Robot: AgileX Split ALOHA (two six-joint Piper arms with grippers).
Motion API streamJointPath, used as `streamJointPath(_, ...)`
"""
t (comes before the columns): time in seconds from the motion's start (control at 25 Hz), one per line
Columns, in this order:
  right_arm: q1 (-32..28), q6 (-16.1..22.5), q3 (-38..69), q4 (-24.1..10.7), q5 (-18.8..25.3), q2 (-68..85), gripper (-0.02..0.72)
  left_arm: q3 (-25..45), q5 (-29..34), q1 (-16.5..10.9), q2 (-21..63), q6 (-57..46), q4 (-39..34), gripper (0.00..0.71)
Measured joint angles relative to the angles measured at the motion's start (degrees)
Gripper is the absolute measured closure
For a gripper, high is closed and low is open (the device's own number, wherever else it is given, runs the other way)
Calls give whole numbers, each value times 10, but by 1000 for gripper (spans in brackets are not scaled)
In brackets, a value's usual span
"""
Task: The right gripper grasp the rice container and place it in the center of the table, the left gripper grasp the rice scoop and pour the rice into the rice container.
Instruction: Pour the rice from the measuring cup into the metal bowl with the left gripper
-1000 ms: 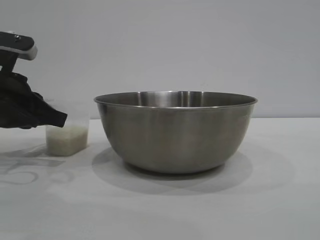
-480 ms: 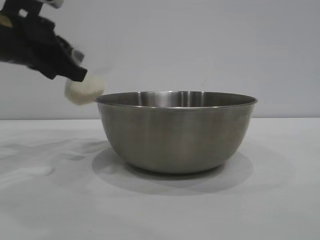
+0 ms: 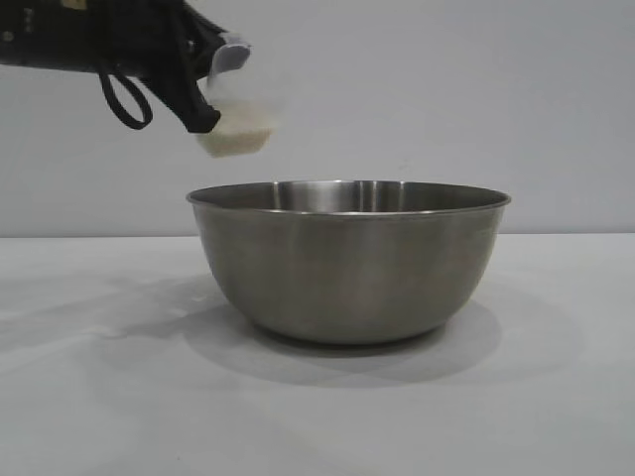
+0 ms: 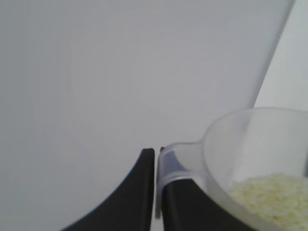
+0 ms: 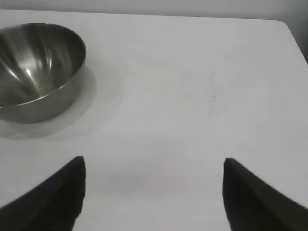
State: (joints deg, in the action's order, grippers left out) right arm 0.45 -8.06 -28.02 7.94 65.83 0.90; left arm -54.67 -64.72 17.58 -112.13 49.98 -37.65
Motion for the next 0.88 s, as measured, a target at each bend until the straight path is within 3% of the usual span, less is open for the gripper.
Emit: streamJointPath(0.88, 0, 0, 0, 0, 0, 0, 178, -24, -2, 0, 0, 319, -177, 710)
